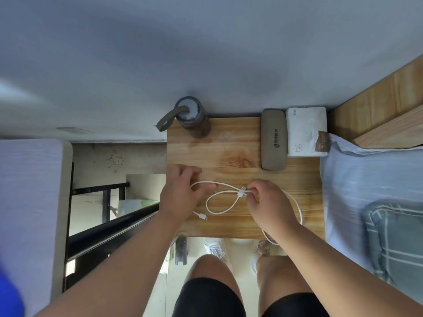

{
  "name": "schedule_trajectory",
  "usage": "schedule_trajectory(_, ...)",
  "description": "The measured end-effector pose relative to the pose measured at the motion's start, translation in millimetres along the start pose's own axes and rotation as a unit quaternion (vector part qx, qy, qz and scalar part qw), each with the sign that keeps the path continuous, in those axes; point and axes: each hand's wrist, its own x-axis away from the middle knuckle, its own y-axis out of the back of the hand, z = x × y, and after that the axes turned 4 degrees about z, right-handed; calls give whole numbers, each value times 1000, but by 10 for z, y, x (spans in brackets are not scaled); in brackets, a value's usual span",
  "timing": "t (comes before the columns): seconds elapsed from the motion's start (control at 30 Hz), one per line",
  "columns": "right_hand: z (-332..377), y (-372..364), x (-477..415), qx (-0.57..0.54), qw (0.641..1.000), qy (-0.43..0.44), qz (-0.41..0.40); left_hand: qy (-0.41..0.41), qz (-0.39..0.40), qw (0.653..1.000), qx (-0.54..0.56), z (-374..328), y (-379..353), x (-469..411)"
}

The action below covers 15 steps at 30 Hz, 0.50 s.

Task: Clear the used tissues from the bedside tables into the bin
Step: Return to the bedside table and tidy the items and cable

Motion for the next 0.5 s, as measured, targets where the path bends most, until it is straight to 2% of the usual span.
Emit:
schedule_trajectory(0.13, -5, -33, -27, 24, 1000, -2, 18, -61, -6, 997, -53, 84, -40, 156)
schedule_trajectory(0.2, 4, -34, -12, 30, 999, -2, 25, -7, 2, 1000, -20, 23, -38, 231)
schedule_trajectory(0.3, 70, 49, 98, 41, 998, 25, 36, 74, 65, 989, 111, -222, 25, 408)
schedule_trajectory(0.37, 138, 147, 209, 72, 995, 54, 46, 85, 105, 961, 242, -451, 147, 583)
schedule_trajectory(0.43, 201, 288, 349, 74, 993, 80, 48, 101, 135, 918, 358, -702, 306, 794)
schedule_trajectory(0.5, 280, 465, 515, 58, 992, 103, 36, 135, 187, 835, 500, -968, 524, 1028)
